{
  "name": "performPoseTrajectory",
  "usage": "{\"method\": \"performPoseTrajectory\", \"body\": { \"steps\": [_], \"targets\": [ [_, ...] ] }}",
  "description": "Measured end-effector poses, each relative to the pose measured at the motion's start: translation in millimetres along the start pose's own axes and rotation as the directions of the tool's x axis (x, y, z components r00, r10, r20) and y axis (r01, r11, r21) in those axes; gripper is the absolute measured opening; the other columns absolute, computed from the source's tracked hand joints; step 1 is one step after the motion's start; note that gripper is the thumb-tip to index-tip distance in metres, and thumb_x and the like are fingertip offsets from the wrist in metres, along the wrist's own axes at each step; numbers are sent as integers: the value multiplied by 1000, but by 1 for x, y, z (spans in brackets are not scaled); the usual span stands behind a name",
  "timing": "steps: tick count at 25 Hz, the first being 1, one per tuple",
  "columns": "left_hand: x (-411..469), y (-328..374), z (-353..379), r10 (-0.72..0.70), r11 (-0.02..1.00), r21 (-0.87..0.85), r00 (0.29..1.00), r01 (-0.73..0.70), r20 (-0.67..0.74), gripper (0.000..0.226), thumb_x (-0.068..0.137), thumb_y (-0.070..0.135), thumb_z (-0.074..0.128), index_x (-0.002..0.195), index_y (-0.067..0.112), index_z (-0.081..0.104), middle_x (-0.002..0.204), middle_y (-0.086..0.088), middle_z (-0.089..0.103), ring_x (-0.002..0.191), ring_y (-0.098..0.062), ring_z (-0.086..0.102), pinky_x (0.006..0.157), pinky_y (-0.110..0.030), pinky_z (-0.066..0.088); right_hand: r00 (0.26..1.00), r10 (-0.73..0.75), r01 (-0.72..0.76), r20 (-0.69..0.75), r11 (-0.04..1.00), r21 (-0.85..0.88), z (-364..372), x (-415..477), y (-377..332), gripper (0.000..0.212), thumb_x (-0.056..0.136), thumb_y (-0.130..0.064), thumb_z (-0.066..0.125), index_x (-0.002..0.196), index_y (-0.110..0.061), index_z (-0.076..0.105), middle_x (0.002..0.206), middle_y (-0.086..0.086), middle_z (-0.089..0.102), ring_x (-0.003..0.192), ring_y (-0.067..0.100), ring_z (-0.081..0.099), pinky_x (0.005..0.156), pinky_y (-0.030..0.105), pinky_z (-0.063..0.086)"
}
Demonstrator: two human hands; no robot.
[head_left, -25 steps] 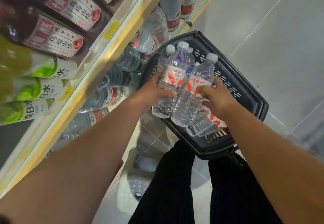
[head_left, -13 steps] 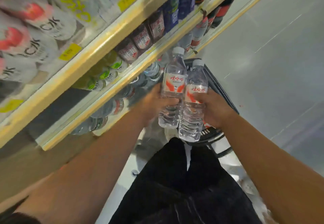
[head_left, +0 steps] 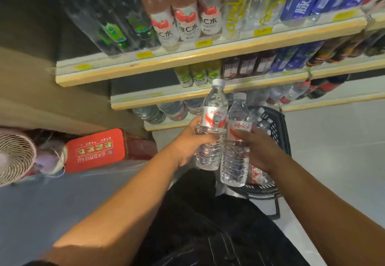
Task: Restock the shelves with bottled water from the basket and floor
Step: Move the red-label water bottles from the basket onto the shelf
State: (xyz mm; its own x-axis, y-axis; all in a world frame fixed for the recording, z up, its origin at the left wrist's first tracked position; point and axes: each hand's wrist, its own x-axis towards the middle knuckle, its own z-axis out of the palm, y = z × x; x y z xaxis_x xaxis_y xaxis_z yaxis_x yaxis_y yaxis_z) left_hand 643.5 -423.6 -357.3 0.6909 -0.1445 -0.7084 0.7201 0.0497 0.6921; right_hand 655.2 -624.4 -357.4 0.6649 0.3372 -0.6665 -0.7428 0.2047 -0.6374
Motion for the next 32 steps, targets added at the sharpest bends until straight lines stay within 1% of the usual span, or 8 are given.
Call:
{"method": "performPoseTrajectory", "body": {
  "steps": [3, 7, 12, 15, 17, 22, 26, 32],
  "targets": [
    [-26, -11, -13, 23, 996, -80, 997, -30, -75, 61, 76, -1, 77, 123, 28, 52, 115, -10, 68, 104, -26, 67, 93, -45, 52, 998, 32, -29, 46, 996, -79, 19, 0, 4, 22, 90, -13, 63, 111, -9, 63, 97, 5, 72, 88, 22, 69, 70, 35, 52],
    [-50, -20, -35, 62, 982, -165, 985, -89, -162, 63, 79, -8, 71, 130, 20, 49, 104, -4, 70, 96, -22, 69, 92, -44, 53, 992, 76, -60, 98, 986, -158, 47, 14, 10, 37, 85, -14, 67, 120, -6, 60, 102, 11, 70, 88, 26, 68, 67, 35, 53],
    [-65, -22, -72, 77, 974, -185, 963, -127, -257, 63, 79, -1, 74, 133, 17, 47, 107, -3, 69, 94, -16, 68, 83, -32, 53, 985, 98, -52, 145, 956, -289, 88, 35, 8, 55, 72, -28, 78, 121, -13, 60, 111, 13, 70, 94, 30, 69, 69, 38, 52],
    [-62, -24, -99, 71, 962, -233, 955, -142, -287, 67, 76, -1, 77, 135, 14, 47, 109, -5, 70, 99, -22, 68, 90, -38, 53, 975, 109, -57, 192, 964, -260, 115, 52, 6, 63, 67, -22, 78, 125, -5, 57, 109, 15, 68, 91, 28, 67, 68, 37, 51],
    [-56, -25, -121, 59, 958, -251, 952, -139, -302, 72, 69, 2, 82, 133, 15, 49, 110, -8, 71, 105, -27, 67, 96, -45, 52, 970, 116, -56, 213, 962, -268, 133, 68, 6, 57, 69, -19, 77, 121, -3, 60, 105, 14, 70, 88, 26, 69, 67, 36, 52],
    [-31, -26, -192, -4, 967, -247, 961, -67, -278, 69, 67, 0, 83, 127, 19, 54, 111, -10, 71, 109, -32, 67, 102, -52, 48, 982, 114, -64, 152, 951, -302, 184, 110, 14, 12, 90, -10, 63, 102, -12, 64, 90, 5, 71, 70, 12, 72, 53, 23, 54],
    [-12, -13, -241, -24, 986, -165, 971, -16, -236, 76, 70, -7, 79, 135, 13, 45, 107, -6, 69, 110, -29, 65, 105, -51, 45, 988, 122, -92, 91, 956, -280, 218, 142, 21, 10, 92, -11, 62, 101, -15, 65, 83, 2, 74, 68, 13, 71, 48, 21, 51],
    [18, -11, -278, -34, 984, -176, 972, -7, -231, 67, 64, 6, 79, 124, 21, 54, 121, -14, 66, 112, -33, 63, 105, -53, 43, 994, 98, -82, 57, 968, -237, 235, 180, 29, 21, 93, -15, 63, 114, -11, 63, 84, -4, 76, 72, 6, 72, 52, 17, 52]
  ]
}}
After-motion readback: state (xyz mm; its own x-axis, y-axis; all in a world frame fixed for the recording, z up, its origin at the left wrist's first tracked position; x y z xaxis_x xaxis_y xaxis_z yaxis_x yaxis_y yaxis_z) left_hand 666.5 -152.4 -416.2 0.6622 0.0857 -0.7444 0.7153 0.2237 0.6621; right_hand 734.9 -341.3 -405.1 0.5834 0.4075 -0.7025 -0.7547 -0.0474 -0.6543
